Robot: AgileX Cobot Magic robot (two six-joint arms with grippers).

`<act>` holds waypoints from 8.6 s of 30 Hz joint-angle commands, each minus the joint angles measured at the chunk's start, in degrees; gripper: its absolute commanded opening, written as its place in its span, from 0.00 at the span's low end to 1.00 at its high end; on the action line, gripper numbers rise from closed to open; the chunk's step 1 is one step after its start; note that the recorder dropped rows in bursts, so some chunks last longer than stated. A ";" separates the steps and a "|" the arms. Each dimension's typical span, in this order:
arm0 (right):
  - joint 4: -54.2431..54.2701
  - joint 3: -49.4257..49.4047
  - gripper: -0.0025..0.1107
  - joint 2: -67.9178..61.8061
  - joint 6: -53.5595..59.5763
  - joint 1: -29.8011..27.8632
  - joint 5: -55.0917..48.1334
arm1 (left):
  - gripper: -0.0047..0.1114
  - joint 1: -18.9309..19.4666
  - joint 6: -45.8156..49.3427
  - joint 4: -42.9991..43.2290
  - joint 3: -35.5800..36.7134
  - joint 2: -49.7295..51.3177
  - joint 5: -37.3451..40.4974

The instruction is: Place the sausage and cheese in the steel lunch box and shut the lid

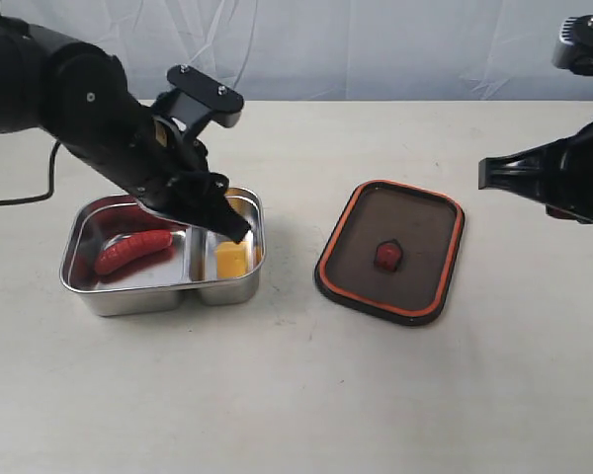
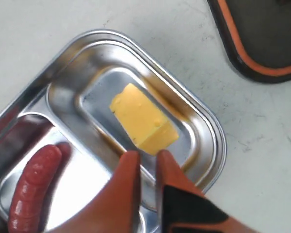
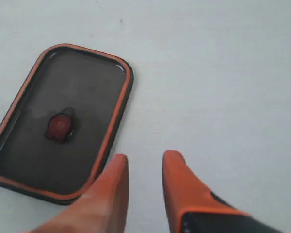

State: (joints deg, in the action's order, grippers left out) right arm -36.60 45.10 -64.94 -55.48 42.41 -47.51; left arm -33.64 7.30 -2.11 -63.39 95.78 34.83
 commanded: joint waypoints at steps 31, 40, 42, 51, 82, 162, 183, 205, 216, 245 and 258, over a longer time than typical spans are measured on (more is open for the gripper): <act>27.29 14.84 0.45 -44.60 28.14 -16.67 17.31 | 0.04 0.15 -3.90 1.80 2.36 -10.41 5.07; 28.33 16.62 0.45 -47.79 28.90 -16.67 15.95 | 0.04 0.15 -3.90 1.80 2.36 -10.41 5.07; 28.33 16.62 0.45 -48.65 28.90 -16.67 15.95 | 0.04 0.15 -3.90 1.80 2.36 -10.41 5.07; 28.78 16.62 0.04 -48.98 28.90 -16.67 15.15 | 0.04 0.15 -3.90 2.11 2.36 -10.41 5.17; 49.81 15.72 0.01 -27.57 52.30 -13.82 16.23 | 0.56 16.44 27.04 -56.54 2.36 -10.41 10.43; 44.59 15.72 0.43 -10.32 55.48 -2.45 19.16 | 0.04 2.65 16.28 18.16 8.26 -20.05 -8.08; 43.54 15.72 0.43 -10.32 55.48 -2.45 15.95 | 0.04 -13.50 -21.65 71.14 14.24 -10.21 3.27; 41.79 15.72 0.43 -10.32 55.48 -2.45 13.66 | 0.04 -14.35 -23.33 68.93 15.00 -4.00 4.05; 42.57 15.72 0.43 -10.22 55.48 -2.45 13.15 | 0.04 -16.18 -23.33 64.96 19.42 -2.16 2.62; 42.67 15.72 0.43 -10.22 55.48 -2.45 11.82 | 0.45 -16.18 -21.65 52.54 19.42 -2.16 -0.53; 42.67 15.72 0.43 -10.22 55.48 -2.45 10.47 | 0.45 -16.18 -20.81 48.98 19.42 -2.16 -2.44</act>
State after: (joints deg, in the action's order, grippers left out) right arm 6.12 61.06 -75.56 0.00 40.28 -36.79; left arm -49.73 -13.67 50.65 -44.62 93.22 32.74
